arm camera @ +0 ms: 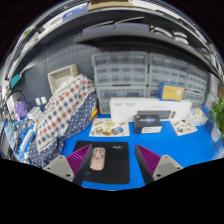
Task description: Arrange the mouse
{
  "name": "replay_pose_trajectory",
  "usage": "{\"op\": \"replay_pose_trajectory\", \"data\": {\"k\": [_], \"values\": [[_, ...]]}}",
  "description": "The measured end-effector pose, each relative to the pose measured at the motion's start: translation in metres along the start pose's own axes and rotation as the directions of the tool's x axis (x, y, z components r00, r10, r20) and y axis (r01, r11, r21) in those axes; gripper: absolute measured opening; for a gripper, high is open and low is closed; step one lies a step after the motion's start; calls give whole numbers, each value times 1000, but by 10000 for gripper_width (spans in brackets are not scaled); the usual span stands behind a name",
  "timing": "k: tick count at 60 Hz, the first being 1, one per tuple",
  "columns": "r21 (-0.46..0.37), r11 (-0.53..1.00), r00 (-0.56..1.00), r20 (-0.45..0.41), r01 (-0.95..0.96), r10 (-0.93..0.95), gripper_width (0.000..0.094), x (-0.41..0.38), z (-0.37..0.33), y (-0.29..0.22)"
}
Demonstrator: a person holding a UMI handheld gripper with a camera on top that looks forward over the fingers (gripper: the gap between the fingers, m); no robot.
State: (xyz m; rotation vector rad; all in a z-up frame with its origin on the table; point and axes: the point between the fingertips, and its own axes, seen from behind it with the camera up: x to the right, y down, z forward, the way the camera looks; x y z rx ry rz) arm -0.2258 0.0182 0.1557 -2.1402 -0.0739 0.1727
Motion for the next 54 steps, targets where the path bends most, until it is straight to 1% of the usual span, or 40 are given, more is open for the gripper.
{"op": "replay_pose_trajectory", "data": {"k": [11, 22, 29, 35, 49, 54], "values": [[75, 997, 999, -42, 36, -33, 849, 73, -80, -19], [114, 993, 995, -94, 39, -29, 851, 141, -140, -11], [119, 992, 993, -115, 38, -24, 850, 173, -167, 0], [107, 994, 991, -132, 24, -10, 848, 195, -183, 14], [110, 994, 986, -164, -22, 40, 849, 220, -203, 34], [113, 993, 985, -164, -31, 49, 849, 222, -205, 38]]}}
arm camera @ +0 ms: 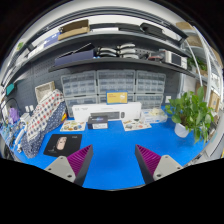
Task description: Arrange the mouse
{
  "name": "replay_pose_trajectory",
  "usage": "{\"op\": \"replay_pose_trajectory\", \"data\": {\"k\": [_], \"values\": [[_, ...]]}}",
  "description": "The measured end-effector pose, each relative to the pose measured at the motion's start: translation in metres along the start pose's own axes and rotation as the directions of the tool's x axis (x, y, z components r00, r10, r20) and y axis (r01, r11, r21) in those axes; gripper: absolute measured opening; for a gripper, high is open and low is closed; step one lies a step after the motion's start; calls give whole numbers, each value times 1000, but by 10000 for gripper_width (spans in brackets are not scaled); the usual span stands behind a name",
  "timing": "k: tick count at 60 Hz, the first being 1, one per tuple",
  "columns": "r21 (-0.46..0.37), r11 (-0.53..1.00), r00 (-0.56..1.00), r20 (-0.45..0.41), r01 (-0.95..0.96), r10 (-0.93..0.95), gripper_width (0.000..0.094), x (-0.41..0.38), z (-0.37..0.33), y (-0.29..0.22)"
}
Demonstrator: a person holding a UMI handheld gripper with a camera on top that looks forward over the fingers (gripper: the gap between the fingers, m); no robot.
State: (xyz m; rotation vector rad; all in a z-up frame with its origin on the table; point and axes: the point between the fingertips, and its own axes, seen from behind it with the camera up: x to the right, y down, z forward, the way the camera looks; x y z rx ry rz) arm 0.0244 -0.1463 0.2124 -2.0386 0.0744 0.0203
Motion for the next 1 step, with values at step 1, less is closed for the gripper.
{"op": "replay_pose_trajectory", "data": {"k": [1], "values": [[0, 1000, 1000, 0, -1, 1, 850, 0, 0, 1]]}}
